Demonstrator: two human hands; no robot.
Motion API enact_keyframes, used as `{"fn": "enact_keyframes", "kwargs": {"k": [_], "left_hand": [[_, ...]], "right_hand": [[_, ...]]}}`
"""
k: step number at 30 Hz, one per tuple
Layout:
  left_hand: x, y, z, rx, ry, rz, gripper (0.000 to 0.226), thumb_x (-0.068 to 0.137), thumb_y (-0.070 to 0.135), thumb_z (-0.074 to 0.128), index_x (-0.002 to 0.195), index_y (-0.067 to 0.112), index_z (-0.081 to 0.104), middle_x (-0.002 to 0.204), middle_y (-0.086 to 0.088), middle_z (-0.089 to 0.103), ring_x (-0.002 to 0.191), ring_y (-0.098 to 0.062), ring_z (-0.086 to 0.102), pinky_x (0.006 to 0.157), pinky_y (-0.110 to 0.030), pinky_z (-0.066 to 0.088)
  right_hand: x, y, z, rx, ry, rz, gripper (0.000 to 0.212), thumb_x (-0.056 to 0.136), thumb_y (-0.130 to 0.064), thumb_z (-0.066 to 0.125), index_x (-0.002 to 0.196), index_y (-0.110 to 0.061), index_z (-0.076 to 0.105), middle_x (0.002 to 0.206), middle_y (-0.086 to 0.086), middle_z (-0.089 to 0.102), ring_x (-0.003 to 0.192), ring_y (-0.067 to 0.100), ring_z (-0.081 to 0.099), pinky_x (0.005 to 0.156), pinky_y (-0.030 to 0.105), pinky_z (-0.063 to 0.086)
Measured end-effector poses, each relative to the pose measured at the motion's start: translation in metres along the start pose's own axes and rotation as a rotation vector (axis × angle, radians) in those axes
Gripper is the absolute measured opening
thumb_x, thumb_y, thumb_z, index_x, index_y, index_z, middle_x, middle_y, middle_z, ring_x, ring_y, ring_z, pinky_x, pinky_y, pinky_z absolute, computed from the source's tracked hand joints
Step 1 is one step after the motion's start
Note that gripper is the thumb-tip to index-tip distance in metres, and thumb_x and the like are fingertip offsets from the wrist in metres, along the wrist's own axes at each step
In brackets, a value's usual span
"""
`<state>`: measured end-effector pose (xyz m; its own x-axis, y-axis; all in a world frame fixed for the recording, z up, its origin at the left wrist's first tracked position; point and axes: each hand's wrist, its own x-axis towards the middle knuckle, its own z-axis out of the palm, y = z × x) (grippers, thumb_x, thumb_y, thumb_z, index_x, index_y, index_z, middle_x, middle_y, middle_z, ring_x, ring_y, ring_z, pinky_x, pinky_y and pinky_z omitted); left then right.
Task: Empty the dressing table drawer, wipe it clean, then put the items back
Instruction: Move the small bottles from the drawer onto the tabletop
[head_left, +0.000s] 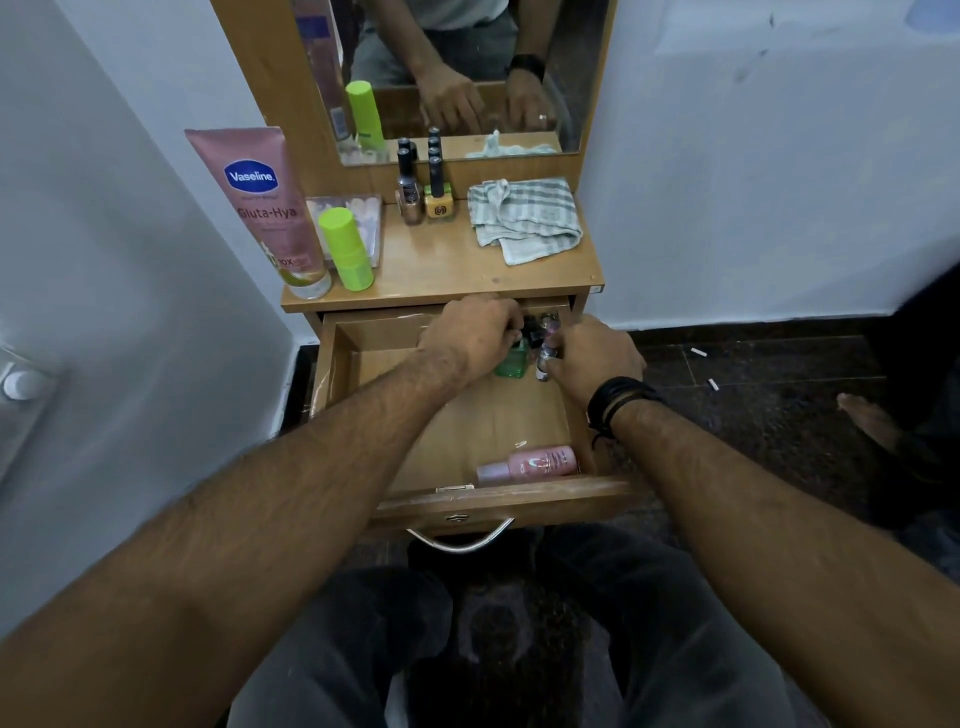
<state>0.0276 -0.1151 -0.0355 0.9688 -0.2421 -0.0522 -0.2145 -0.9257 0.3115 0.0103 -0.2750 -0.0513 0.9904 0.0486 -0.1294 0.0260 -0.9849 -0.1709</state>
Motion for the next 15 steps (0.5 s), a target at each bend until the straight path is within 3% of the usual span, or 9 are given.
{"fn": "enact_keyframes", "kwargs": {"k": [4,9,15], "left_hand": [[0.0038,0.0006,0.002,-0.023,-0.014,-0.013,0.014,0.097,0.026,0.061,0.11,0.027,0.066,0.114,-0.001,0.068,0.104,-0.024,0.063,0.091,-0.041,0.052],[0.0065,-0.0028,0.0058,-0.018,0.006,0.055,0.029,0.098,0.024,0.061,0.127,0.023,0.065,0.123,-0.003,0.064,0.114,-0.023,0.058,0.098,-0.038,0.046],[0.0105,-0.0046,0.007,0.018,0.003,0.059,0.026,0.099,0.024,0.06,0.123,0.025,0.07,0.123,-0.002,0.066,0.116,-0.023,0.058,0.097,-0.035,0.045]], "right_hand": [[0.0003,-0.001,0.0021,-0.012,0.014,-0.015,0.03,0.094,-0.04,0.063,0.116,-0.02,0.068,0.115,0.006,0.057,0.101,0.034,0.062,0.084,0.049,0.056],[0.0021,-0.0005,0.0028,-0.007,0.02,-0.009,0.028,0.094,-0.04,0.062,0.112,-0.02,0.068,0.114,0.007,0.056,0.101,0.035,0.062,0.084,0.048,0.055],[0.0028,0.0001,0.0071,0.001,0.045,-0.004,0.027,0.094,-0.04,0.062,0.111,-0.02,0.068,0.113,0.006,0.057,0.099,0.033,0.062,0.084,0.049,0.055]]}}
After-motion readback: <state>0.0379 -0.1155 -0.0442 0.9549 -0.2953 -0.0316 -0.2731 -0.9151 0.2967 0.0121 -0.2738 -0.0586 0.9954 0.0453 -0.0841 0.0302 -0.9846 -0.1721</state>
